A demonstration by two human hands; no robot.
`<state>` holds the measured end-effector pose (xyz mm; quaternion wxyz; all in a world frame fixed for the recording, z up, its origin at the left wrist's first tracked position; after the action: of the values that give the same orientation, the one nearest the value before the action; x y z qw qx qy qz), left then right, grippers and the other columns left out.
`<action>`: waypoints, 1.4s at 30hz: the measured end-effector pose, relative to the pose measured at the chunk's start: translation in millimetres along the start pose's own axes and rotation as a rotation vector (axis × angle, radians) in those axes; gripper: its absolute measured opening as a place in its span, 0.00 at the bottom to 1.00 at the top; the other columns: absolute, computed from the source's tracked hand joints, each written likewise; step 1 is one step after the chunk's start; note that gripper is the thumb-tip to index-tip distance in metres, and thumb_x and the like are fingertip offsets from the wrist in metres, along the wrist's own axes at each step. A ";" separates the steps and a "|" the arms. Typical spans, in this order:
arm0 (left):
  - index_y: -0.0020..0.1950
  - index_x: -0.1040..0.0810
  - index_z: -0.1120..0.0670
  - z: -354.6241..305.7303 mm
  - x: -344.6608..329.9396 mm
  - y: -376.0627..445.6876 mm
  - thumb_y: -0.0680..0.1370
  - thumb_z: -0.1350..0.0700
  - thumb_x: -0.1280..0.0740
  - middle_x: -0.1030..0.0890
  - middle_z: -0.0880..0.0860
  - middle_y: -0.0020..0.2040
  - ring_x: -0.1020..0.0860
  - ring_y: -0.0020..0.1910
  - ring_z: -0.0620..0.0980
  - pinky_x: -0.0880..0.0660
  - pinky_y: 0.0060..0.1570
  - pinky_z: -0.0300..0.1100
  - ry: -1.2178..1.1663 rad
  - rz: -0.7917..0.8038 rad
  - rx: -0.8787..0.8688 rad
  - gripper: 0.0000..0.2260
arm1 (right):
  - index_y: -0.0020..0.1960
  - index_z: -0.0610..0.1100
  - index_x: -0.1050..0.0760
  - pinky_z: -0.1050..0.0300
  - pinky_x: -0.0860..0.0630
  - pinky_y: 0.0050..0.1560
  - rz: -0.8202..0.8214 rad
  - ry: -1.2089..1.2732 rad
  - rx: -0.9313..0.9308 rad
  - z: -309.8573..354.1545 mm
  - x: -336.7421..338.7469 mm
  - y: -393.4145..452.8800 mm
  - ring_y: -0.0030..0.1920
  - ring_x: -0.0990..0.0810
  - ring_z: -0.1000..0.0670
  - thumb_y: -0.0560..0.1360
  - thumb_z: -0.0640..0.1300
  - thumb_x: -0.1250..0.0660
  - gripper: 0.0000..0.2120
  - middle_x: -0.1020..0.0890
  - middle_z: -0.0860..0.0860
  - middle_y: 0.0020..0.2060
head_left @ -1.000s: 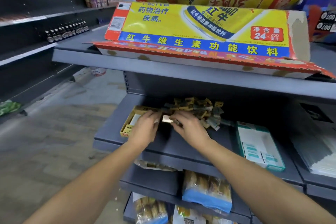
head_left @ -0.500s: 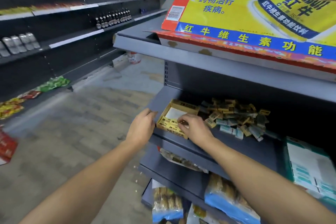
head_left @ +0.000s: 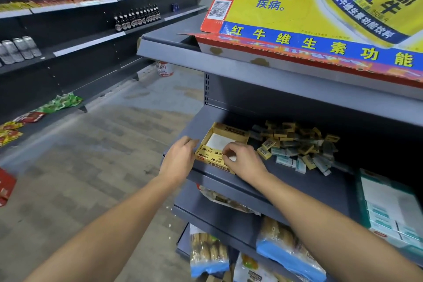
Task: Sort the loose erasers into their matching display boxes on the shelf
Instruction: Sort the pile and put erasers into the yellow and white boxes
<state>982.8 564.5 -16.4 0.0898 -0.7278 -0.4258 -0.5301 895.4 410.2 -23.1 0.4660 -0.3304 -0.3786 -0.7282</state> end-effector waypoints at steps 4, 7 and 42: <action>0.66 0.24 0.59 -2.7 1.5 -0.4 0.78 0.67 0.40 0.22 0.55 0.58 0.23 0.57 0.56 0.27 0.57 0.46 -0.003 -0.001 -0.015 0.17 | 0.48 0.45 0.19 0.56 0.24 0.48 0.003 -0.040 0.029 2.3 -1.9 -1.4 0.48 0.22 0.52 0.76 0.46 0.35 0.08 0.18 0.53 0.46; 0.64 0.23 0.57 -9.6 3.3 0.8 0.77 0.66 0.40 0.22 0.54 0.56 0.23 0.55 0.55 0.28 0.53 0.46 -0.016 -0.012 -0.028 0.17 | 0.48 0.43 0.18 0.56 0.24 0.52 0.001 -0.031 0.030 2.8 -0.7 -1.5 0.52 0.22 0.50 0.76 0.46 0.36 0.09 0.18 0.51 0.48; 0.63 0.24 0.54 -210.2 -124.3 39.3 0.76 0.61 0.35 0.24 0.53 0.61 0.25 0.59 0.55 0.26 0.56 0.48 -0.084 0.219 -0.433 0.15 | 0.59 0.49 0.20 0.42 0.22 0.50 -0.251 -0.489 -0.379 -152.2 112.4 -106.2 0.59 0.27 0.31 0.70 0.34 0.31 0.20 0.23 0.38 0.61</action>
<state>855.4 352.5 -20.5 -0.0293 -0.7931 -0.2242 -0.5656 738.2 260.9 -30.5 0.1981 -0.5270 -0.3747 -0.7366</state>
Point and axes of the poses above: each hand's wrist, its own y-axis towards the middle knuckle, its own x-axis out of the back of the hand, z = x × y, the point moved 8 cm from there along y, towards the middle knuckle
